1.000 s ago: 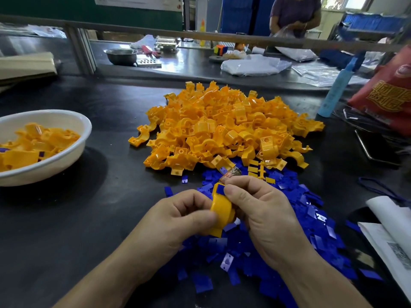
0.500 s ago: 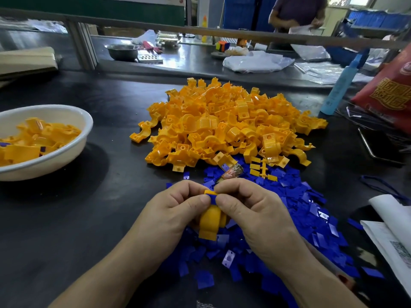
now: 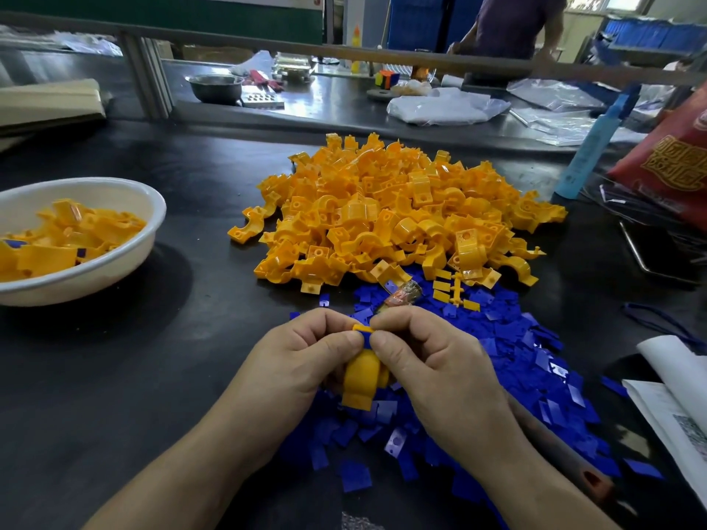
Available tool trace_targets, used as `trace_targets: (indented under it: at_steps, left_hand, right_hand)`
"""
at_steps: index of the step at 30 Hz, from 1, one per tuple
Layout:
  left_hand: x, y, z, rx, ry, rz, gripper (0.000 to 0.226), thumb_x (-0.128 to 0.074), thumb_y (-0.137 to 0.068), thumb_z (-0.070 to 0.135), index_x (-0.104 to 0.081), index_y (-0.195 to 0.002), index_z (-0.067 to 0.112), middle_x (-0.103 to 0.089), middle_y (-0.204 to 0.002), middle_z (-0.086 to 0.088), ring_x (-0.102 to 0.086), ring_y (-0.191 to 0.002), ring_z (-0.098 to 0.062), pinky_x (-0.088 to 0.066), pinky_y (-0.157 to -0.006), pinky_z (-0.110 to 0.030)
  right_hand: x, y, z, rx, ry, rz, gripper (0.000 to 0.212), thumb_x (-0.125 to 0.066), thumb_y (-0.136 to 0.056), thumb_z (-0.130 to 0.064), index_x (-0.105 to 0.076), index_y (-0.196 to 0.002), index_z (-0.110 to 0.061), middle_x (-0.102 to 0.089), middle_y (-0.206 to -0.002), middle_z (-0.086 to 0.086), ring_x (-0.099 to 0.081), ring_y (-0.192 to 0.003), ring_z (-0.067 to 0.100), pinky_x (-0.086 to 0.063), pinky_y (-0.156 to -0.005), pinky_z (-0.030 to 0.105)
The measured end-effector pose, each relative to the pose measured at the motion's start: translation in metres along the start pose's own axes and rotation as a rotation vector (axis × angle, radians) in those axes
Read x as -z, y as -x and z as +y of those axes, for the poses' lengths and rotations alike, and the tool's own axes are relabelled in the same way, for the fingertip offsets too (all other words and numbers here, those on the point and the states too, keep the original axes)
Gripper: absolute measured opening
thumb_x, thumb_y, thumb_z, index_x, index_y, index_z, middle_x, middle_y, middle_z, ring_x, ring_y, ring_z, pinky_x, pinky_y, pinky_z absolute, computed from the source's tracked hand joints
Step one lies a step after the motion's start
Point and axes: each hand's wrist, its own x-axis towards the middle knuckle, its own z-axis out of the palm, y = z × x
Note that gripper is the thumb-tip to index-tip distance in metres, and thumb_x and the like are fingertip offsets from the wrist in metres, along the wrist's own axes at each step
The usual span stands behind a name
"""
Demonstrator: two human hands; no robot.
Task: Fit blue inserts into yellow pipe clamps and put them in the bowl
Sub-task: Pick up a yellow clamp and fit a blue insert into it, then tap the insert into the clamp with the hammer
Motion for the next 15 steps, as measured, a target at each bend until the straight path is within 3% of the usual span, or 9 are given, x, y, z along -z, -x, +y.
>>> trace_targets:
  at_steps: [3, 6, 11, 15]
  left_hand:
    - [0.007, -0.002, 0.006, 0.011, -0.083, 0.18, 0.008, -0.065, -0.09, 0.037, -0.072, -0.09, 0.032, -0.073, -0.088, -0.002, -0.069, -0.08, -0.023, -0.059, -0.064, -0.038]
    - [0.029, -0.005, 0.009, 0.131, -0.324, 0.437, 0.009, -0.063, -0.091, 0.034, -0.069, -0.086, 0.03, -0.065, -0.089, 0.003, -0.06, -0.08, -0.018, -0.045, -0.059, -0.031]
    - [0.065, -0.003, 0.009, 0.269, -0.591, 0.445, 0.011, -0.064, -0.09, 0.03, -0.07, -0.084, 0.024, -0.067, -0.09, -0.003, -0.061, -0.085, -0.022, -0.052, -0.075, -0.043]
    - [0.075, 0.0, 0.01, 0.246, -0.771, 0.466, 0.018, -0.06, -0.092, 0.038, -0.073, -0.09, 0.026, -0.068, -0.091, 0.001, -0.061, -0.081, -0.016, -0.051, -0.071, -0.036]
  right_hand:
    - [0.004, 0.0, 0.001, 0.058, 0.195, 0.033, 0.03, -0.051, -0.086, -0.05, -0.056, -0.115, -0.042, -0.056, -0.098, -0.022, -0.057, -0.095, 0.001, -0.05, -0.074, 0.014]
    - [0.021, -0.002, 0.002, 0.082, 0.418, 0.12, 0.026, -0.049, -0.087, -0.045, -0.057, -0.112, -0.04, -0.051, -0.098, -0.025, -0.053, -0.092, 0.001, -0.05, -0.072, 0.018]
    - [0.054, -0.002, -0.002, -0.063, 0.786, 0.011, 0.033, -0.05, -0.091, -0.05, -0.056, -0.119, -0.035, -0.053, -0.106, -0.017, -0.048, -0.099, 0.004, -0.044, -0.078, 0.025]
    - [0.066, 0.015, -0.007, -0.086, 0.928, 0.018, 0.039, -0.047, -0.09, -0.054, -0.05, -0.125, -0.037, -0.054, -0.118, -0.016, -0.048, -0.108, 0.006, -0.042, -0.08, 0.024]
